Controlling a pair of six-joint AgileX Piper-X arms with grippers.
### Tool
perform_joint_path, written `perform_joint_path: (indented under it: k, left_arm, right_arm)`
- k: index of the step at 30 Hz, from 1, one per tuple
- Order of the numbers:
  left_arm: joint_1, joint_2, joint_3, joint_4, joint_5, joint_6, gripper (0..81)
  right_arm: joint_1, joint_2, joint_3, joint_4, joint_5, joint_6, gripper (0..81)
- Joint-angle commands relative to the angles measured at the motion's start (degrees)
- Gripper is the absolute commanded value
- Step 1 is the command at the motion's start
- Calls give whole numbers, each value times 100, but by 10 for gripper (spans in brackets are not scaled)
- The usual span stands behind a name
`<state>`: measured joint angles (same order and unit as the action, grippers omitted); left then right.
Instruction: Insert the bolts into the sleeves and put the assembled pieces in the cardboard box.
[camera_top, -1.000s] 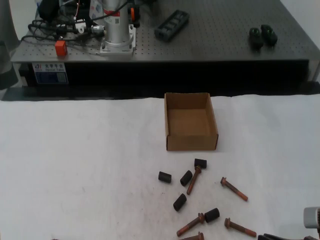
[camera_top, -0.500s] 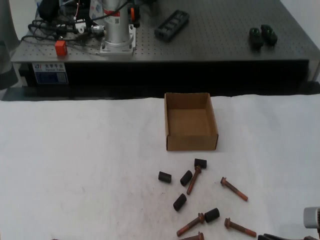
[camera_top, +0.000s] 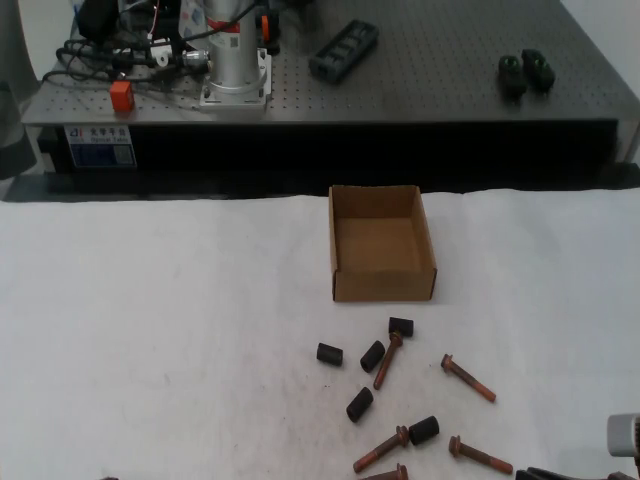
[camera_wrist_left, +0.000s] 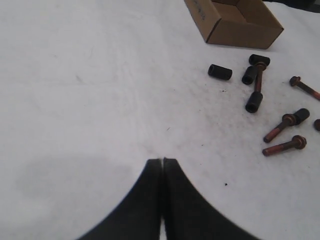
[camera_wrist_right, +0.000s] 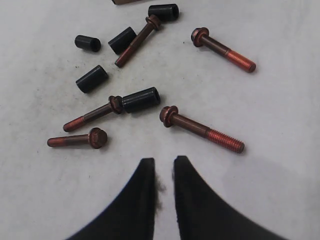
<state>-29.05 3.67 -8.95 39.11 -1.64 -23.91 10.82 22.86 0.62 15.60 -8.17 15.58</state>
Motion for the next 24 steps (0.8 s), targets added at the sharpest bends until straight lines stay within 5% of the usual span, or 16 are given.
perform_joint_path:
  k: [1,11,18,24]
  left_arm:
    - [-1,-40,-6,-69,-73,-136,7]
    - [-1,-30,188,-1325,164,-932,25]
    - [-1,318,150,-2107,164,-691,331]
    - [-1,1236,-309,-2304,231,-170,302]
  right_arm:
    - [2,-43,-62,-99,-22,22,112]
    - [2,11,-62,-870,120,693,145]
    - [2,1835,-1901,332,533,-1426,225]
    - [-14,4876,-3901,1652,783,-2366,281]
